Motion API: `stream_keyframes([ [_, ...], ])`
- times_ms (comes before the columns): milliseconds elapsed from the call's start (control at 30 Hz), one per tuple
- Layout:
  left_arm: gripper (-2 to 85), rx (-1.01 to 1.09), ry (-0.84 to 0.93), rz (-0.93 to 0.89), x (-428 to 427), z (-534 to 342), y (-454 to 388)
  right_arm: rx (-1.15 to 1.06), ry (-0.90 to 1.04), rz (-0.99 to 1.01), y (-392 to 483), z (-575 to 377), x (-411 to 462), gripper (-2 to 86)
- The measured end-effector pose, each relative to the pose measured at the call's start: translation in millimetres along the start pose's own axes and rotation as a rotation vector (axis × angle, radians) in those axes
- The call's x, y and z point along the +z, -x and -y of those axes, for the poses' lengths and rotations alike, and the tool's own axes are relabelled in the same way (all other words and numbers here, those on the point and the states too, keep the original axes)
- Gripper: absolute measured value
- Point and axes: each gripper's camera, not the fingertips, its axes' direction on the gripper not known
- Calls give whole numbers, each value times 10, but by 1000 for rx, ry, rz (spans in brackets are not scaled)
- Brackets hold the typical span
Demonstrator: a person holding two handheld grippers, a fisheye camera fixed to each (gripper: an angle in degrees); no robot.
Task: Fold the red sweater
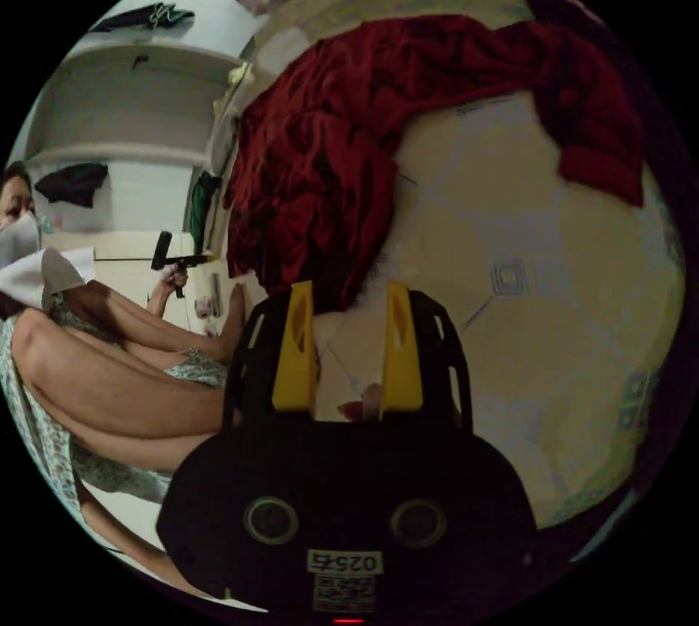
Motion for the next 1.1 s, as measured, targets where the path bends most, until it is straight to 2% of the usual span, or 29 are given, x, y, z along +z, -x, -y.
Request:
stream_keyframes([
  [133, 90, -10, -42, -52, 112, 67, -77, 88, -134, 87, 36, -350, 239, 182],
  [233, 108, -76, -32, -108, 427, 69, -120, 129, -229, 9, 201, -474, 494, 194],
  [367, 92, -97, -96, -73, 585, 15, -266, 150, -344, 4, 358, -439, 718, 172],
  [467, 49, -99, -134, -88, 652, 37, -331, 116, -268, 45, 504, -255, 981, 114],
  [533, -2, -131, -136, -138, 745, 85, -350, 44, -129, 185, 600, -113, 1084, 32],
  [600, -11, -106, -128, -195, 659, 89, -456, 7, -118, 348, 708, -76, 854, 20],
  [667, -14, -44, -145, -228, 366, 25, -643, -20, -95, 410, 851, -70, 452, 16],
  [767, -14, 4, -56, -230, -91, -87, -896, 4, 44, 228, 991, -87, -114, 21],
  [833, -7, 73, 45, -38, -132, -148, -1068, 4, 209, 7, 974, -76, -152, 35],
  [867, -4, 86, 71, 6, -79, -158, -1087, 8, 238, -27, 945, -75, -105, 49],
  [933, 28, 71, 211, 82, 292, -171, -1012, 45, 339, -6, 737, -98, 220, 98],
  [1000, 31, 16, 270, 163, 524, -189, -884, 109, 448, 49, 542, -150, 486, 115],
  [1067, 29, -71, 248, 242, 573, -160, -786, 137, 417, 46, 443, -115, 527, 115],
  [1100, 24, -89, 171, 219, 496, -68, -827, 127, 311, 45, 450, 18, 416, 116],
])
